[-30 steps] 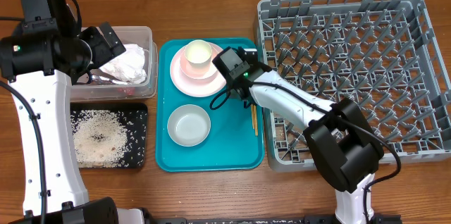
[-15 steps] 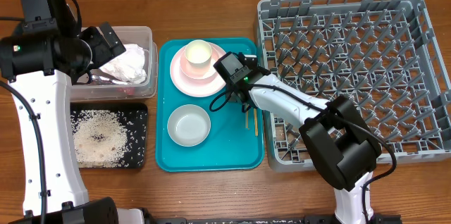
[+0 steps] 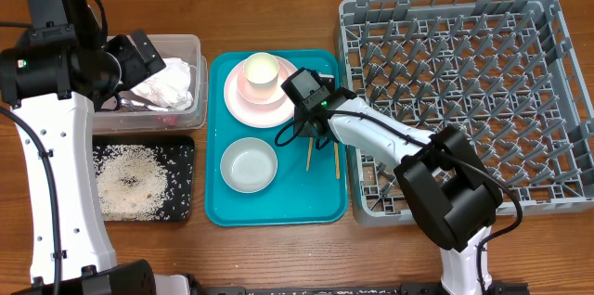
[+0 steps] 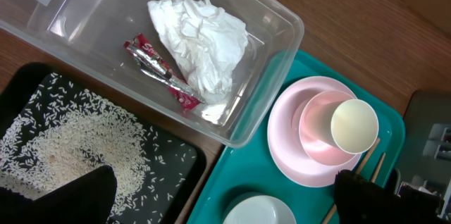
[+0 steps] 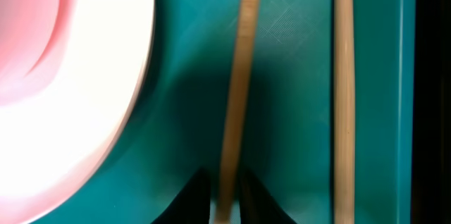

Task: Sort waste into correct bins and load items into the dishwasher
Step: 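Lower the right gripper onto a wooden chopstick and grasp it, then carry the chopstick right and insert it into the grey rack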

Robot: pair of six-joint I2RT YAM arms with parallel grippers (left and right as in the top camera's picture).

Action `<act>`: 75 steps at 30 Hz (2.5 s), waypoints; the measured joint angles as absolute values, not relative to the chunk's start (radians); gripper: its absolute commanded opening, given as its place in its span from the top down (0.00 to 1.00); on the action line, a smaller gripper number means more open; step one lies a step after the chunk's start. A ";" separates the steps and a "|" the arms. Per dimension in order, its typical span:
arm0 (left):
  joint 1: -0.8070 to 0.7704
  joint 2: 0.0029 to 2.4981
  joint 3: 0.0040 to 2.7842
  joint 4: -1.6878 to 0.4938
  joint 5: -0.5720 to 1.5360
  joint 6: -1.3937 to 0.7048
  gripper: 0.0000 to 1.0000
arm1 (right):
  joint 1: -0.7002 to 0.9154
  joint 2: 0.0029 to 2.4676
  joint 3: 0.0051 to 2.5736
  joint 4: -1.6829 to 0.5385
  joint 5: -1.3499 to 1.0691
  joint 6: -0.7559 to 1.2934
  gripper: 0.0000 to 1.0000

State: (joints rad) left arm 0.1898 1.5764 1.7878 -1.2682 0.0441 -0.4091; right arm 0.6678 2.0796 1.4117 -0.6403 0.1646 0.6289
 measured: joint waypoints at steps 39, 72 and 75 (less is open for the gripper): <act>0.190 1.576 1.788 -1.268 0.044 -0.409 0.00 | 0.374 1.809 1.639 -1.022 0.228 0.222 0.96; 0.190 1.576 1.788 -1.268 0.044 -0.409 0.00 | 0.283 1.810 1.544 -0.945 0.002 0.157 0.75; 0.190 1.576 1.788 -1.268 0.044 -0.409 0.00 | 0.283 1.809 1.540 -0.897 -0.175 0.157 0.75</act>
